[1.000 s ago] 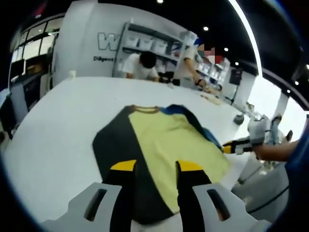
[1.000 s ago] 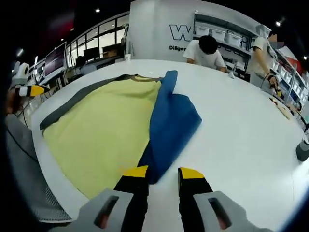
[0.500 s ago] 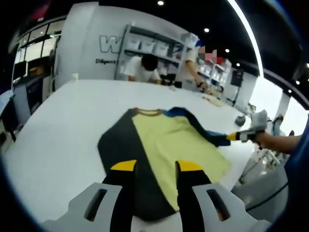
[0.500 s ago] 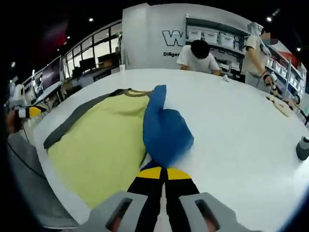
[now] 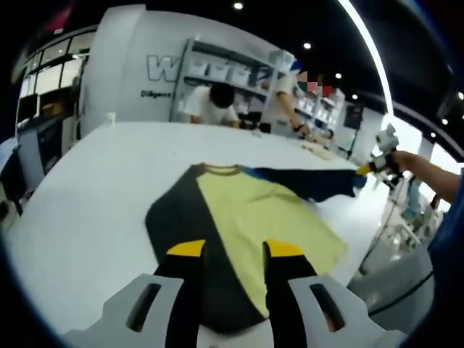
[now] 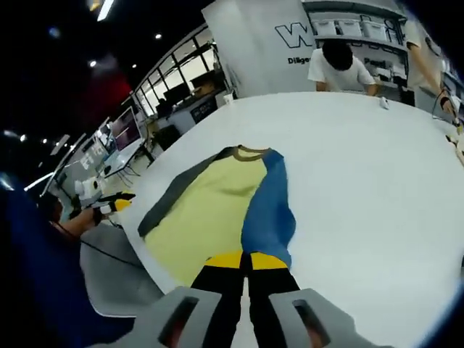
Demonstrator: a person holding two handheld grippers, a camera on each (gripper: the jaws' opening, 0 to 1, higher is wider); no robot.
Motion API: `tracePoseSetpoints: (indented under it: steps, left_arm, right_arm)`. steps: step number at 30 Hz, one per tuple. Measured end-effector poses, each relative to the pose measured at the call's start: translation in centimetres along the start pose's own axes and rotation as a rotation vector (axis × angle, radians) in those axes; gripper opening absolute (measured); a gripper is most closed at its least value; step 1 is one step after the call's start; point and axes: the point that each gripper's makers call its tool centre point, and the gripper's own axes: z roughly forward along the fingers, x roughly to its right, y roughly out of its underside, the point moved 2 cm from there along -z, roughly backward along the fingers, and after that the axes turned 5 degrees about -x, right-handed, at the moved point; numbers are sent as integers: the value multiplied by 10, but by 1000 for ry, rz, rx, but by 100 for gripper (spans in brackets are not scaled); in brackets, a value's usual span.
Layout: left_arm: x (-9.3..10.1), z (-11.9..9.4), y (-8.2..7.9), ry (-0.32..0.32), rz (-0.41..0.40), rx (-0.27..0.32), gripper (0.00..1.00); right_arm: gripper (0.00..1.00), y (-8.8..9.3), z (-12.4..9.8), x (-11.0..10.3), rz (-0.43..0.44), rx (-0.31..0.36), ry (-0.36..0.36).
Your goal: Fold the garment on the visible template until the final outline fits inside the template.
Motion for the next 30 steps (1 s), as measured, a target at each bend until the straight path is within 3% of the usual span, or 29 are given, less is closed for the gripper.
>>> tracePoseSetpoints:
  steps: [2, 4, 7, 8, 10, 12, 17, 18, 19, 23, 24, 25, 28, 30]
  left_arm:
    - [0, 0, 0, 2, 2, 1, 26]
    - [1, -2, 0, 3, 7, 1, 26]
    - [0, -3, 1, 1, 8, 2, 26]
    - [-1, -4, 1, 0, 9, 2, 26]
    - [-3, -5, 3, -8, 9, -3, 26]
    - [-5, -5, 4, -12, 8, -5, 26]
    - [-8, -6, 5, -27, 4, -5, 26]
    - [-8, -7, 4, -36, -1, -4, 26]
    - [-8, -9, 1, -50, -4, 2, 26]
    - [2, -16, -5, -80, -7, 7, 25]
    - [4, -18, -6, -90, -8, 8, 25]
    - [5, -19, -6, -97, -12, 8, 25]
    - [8, -20, -5, -117, -22, 3, 25]
    - [8, -19, -6, -118, -31, 7, 25]
  right_arm:
    - [0, 1, -3, 10, 22, -8, 27]
    - [0, 7, -7, 35, 70, -18, 95]
    - [0, 8, -11, 51, 167, 38, 97]
    - [0, 8, -15, 73, 255, 92, 128]
    - [0, 11, -18, 87, 307, 101, 162]
    - [0, 14, -19, 99, 302, 92, 191]
    - [0, 13, -14, 109, 327, 118, 170]
    - [0, 17, -9, 121, 372, 97, 191]
    - [0, 22, -2, 135, 354, 54, 206]
    - [0, 31, 10, 162, 402, -14, 230]
    - [0, 32, 12, 172, 421, -11, 245]
    - [0, 35, 12, 190, 397, -16, 319]
    - [2, 36, 6, 212, 358, 1, 428]
    - [13, 28, -3, 226, 384, 95, 465]
